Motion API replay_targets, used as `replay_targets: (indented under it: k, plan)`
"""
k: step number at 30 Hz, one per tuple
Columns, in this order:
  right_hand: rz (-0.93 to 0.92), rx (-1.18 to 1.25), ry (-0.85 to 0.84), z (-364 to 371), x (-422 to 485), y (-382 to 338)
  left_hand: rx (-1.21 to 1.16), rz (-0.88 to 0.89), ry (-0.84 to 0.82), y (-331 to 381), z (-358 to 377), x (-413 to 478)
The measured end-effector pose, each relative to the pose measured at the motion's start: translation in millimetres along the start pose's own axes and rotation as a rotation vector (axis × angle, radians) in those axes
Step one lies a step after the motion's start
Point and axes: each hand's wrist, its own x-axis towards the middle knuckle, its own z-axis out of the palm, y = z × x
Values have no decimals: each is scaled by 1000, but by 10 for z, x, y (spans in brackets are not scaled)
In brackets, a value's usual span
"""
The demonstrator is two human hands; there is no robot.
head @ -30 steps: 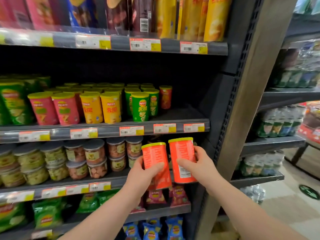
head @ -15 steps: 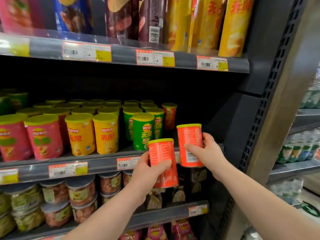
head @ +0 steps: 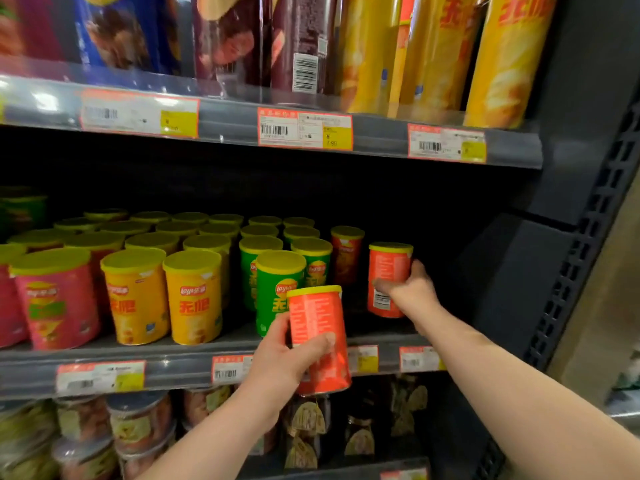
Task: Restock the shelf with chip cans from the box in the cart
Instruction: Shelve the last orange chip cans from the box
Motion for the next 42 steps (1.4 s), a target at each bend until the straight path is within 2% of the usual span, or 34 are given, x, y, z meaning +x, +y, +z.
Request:
replay_targets:
  k: [3, 8, 14, 18, 23, 26, 37, 42]
  plan:
    - [13, -46, -2, 68, 263, 43, 7, 18, 59, 17, 56, 81]
    - [-12, 10, -45, 160, 504, 188, -8, 36, 110, -50, 134, 174]
    - [-44, 84, -251, 185, 664, 243, -24, 65, 136, -74, 170, 211]
    - [-47, 23, -158, 193, 746, 315, -30, 63, 132, -53, 189, 199]
    - [-14, 12, -235, 225, 818, 376, -16, 35, 128, -24, 186, 179]
    - [-12, -37, -182, 245, 876, 404, -24, 38, 135, -24, 197, 179]
    - [46, -114, -159, 307, 1019, 325, -12, 29, 144, -36, 193, 174]
    - [39, -73, -126, 286, 927, 250, 6, 35, 156, -4, 204, 154]
